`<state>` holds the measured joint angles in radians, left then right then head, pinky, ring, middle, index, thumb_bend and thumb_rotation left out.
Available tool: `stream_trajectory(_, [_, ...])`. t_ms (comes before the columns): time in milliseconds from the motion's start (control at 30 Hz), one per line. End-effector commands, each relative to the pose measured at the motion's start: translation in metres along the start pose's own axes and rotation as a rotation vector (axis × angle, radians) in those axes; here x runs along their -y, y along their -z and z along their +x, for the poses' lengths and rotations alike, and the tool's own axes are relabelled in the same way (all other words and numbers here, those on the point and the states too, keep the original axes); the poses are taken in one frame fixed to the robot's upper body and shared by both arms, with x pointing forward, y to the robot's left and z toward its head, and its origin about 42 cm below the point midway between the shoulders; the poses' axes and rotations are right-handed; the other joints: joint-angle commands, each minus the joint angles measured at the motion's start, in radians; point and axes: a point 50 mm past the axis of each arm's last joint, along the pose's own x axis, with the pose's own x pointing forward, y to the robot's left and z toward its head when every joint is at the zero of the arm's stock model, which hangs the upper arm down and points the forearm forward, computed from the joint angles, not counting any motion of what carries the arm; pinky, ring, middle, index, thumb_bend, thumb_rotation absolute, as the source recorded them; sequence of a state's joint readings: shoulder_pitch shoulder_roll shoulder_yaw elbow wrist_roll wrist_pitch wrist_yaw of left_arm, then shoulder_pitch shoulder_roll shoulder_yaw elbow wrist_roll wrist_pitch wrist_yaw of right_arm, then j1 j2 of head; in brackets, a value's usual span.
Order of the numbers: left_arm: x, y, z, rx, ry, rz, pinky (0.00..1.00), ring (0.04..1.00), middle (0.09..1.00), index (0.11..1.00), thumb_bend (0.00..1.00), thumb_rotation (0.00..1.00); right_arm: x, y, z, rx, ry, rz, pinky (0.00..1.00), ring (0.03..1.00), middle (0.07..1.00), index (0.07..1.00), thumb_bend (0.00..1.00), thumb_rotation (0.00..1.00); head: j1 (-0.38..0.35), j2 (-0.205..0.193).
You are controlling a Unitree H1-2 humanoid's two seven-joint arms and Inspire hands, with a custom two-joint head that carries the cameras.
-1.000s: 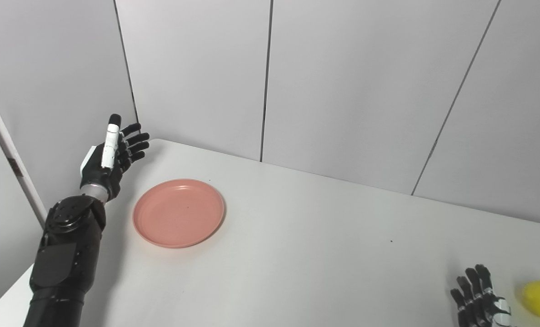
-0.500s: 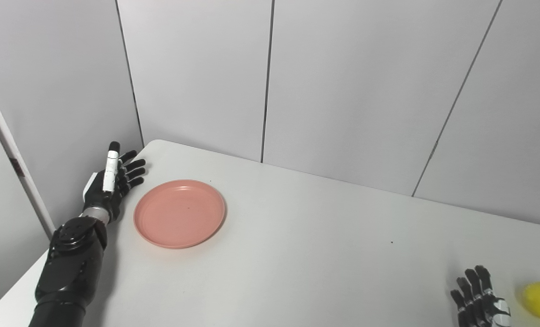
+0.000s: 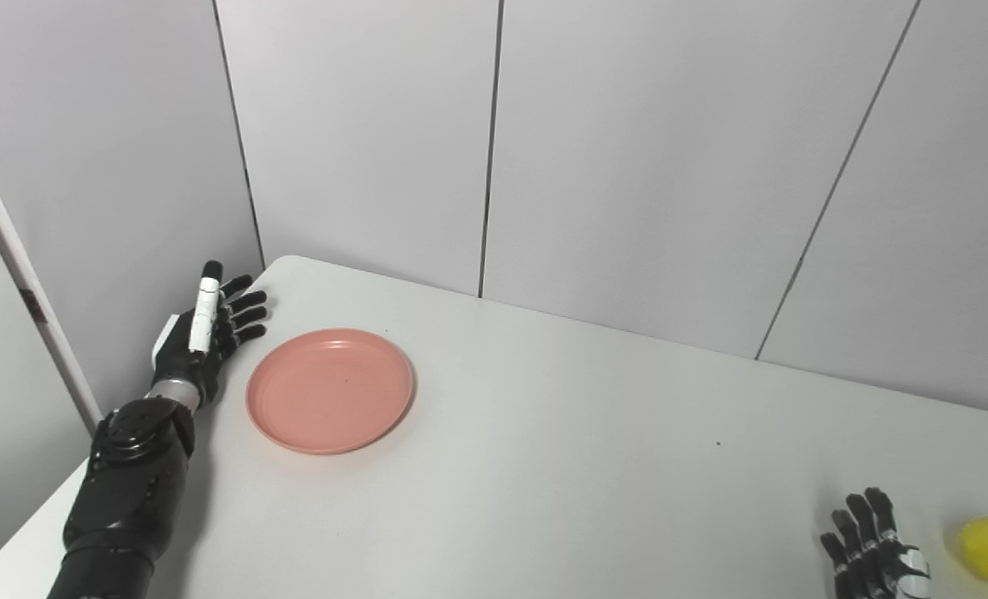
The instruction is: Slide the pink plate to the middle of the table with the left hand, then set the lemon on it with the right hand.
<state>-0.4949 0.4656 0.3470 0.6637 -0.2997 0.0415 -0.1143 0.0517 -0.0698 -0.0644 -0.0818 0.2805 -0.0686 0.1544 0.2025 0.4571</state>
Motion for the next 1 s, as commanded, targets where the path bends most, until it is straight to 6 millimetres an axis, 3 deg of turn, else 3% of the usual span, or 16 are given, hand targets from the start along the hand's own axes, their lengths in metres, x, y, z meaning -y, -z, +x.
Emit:
stream_trajectory(0, [0.010, -0.007, 0.002, 0.019, 0.039, 0.000, 0.85, 0.795, 0.758, 0.793, 1.00, 0.94, -0.004, 0.022, -0.017, -0.089, 0.024, 0.032, 1.00, 1.000, 0.987, 1.000, 0.62, 1.00, -0.001, 0.000])
stream_trajectory(967, [0.047, -0.010, -0.040, -0.012, 0.166, -0.051, 0.87, 0.798, 0.770, 0.818, 0.95, 0.97, -0.004, 0.021, -0.017, -0.085, 0.011, 0.036, 1.00, 0.998, 0.988, 1.000, 0.64, 1.00, -0.011, 0.019])
